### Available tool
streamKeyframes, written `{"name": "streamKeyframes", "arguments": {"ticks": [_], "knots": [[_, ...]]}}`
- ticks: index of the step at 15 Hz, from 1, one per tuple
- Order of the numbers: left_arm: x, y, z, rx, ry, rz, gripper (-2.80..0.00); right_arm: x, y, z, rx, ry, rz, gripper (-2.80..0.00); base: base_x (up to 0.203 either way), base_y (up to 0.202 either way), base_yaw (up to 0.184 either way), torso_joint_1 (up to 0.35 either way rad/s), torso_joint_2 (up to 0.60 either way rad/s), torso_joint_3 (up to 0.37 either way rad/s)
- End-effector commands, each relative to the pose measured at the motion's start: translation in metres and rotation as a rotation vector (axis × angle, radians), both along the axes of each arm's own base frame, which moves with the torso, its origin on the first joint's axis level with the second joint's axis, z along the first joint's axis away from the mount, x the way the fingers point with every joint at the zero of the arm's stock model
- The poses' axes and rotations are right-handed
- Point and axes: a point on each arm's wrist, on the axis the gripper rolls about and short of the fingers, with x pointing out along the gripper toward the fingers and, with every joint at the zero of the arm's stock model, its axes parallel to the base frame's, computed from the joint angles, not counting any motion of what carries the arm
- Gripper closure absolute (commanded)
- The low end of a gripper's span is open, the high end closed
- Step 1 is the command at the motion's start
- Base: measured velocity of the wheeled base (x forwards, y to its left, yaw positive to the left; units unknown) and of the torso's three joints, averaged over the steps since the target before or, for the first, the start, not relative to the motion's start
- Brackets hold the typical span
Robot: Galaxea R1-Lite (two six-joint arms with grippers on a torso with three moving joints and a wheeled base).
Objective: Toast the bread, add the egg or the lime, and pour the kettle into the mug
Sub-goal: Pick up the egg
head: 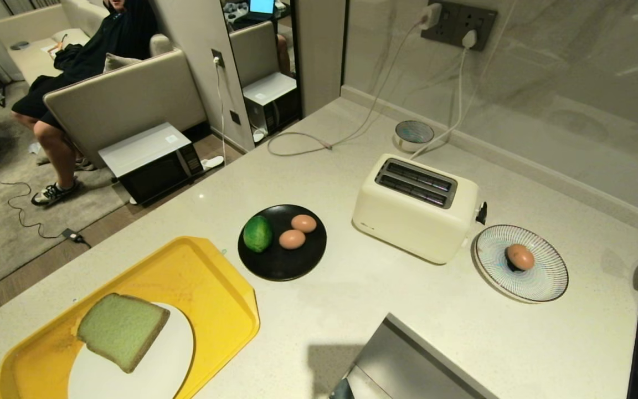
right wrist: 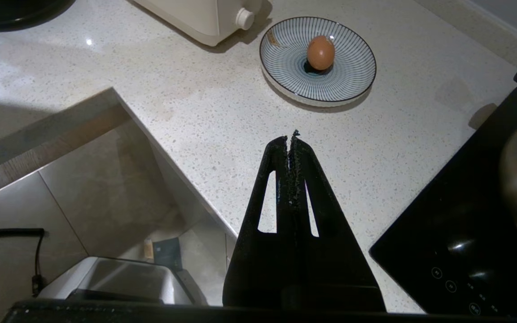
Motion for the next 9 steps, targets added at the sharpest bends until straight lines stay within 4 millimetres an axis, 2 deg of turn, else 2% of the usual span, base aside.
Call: {"name": "streamKeyframes", "arguments": {"ticks": [1, 9], "knots": [[-0.0001, 0.0, 0.0, -0.001, -0.001, 0.001, 0.0, 0.0003, 0.0, -0.0008, -0.001, 0.003, 0.001, 0.0, 0.0, 0.0, 0.0, 0.0, 0.0, 0.0], [-0.0001, 0.0, 0.0, -0.001, -0.001, 0.001, 0.0, 0.0002, 0.0, -0.0006, -0.01, 0.005, 0.002, 0.0, 0.0, 0.0, 0.0, 0.0, 0.0, 0.0]]}}
